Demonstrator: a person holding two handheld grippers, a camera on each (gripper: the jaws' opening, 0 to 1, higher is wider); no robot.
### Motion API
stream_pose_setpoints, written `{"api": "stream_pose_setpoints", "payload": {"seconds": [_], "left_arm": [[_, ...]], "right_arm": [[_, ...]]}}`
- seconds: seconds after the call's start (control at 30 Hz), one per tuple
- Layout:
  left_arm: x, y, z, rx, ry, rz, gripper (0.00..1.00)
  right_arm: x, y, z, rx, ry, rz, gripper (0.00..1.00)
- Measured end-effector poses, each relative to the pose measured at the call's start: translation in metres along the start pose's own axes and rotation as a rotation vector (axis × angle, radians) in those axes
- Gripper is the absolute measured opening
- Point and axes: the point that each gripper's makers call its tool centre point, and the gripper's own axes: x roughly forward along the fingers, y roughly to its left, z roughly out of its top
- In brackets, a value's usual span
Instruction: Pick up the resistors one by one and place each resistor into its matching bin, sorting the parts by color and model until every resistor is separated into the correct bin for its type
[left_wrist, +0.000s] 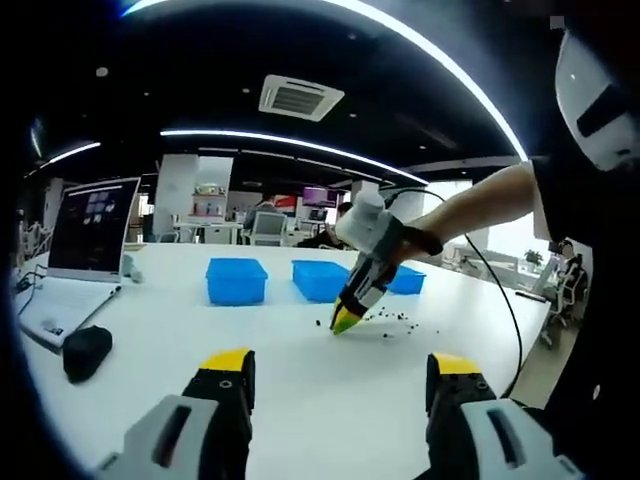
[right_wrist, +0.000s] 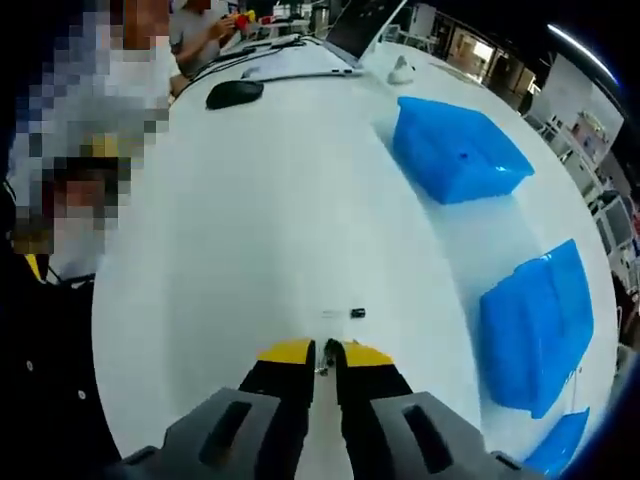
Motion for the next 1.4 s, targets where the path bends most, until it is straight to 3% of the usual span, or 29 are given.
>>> {"api": "stream_pose_setpoints", "payload": {"seconds": [0.1, 0.23, 0.43, 0.57, 0.73, 1.0, 1.17, 1.27, 1.4], "left_arm": [[0.001, -0.002, 0.001, 0.003, 0.002, -0.002, 0.70], [0.001, -0.003, 0.004, 0.008, -0.002, -0.002, 0.70], [0.003, -0.003, 0.011, 0.001, -0.025, -0.008, 0.70], [0.005, -0.003, 0.015, 0.010, -0.032, -0.009, 0.70], [0.009, -0.006, 0.024, 0.014, -0.055, -0.017, 0.71], [0.013, -0.013, 0.035, 0.026, -0.069, -0.036, 0.71], [0.012, -0.013, 0.041, 0.026, -0.075, -0.034, 0.71], [0.011, -0.014, 0.041, 0.034, -0.069, -0.031, 0.71], [0.010, -0.017, 0.040, 0.036, -0.064, -0.034, 0.71]], "right_arm": [[0.000, 0.000, 0.000, -0.040, 0.004, -0.015, 0.07], [-0.007, 0.002, 0.003, -0.021, -0.026, -0.002, 0.07], [-0.052, -0.004, 0.026, 0.073, -0.233, -0.025, 0.07], [-0.089, -0.007, 0.030, 0.137, -0.396, -0.058, 0.07], [-0.140, -0.006, 0.011, 0.191, -0.610, -0.198, 0.07], [-0.195, 0.032, -0.017, 0.300, -0.964, -0.371, 0.07], [-0.208, 0.049, -0.041, 0.410, -1.054, -0.436, 0.07], [-0.211, 0.058, -0.056, 0.435, -1.056, -0.482, 0.07], [-0.216, 0.064, -0.066, 0.489, -1.087, -0.491, 0.07]]}}
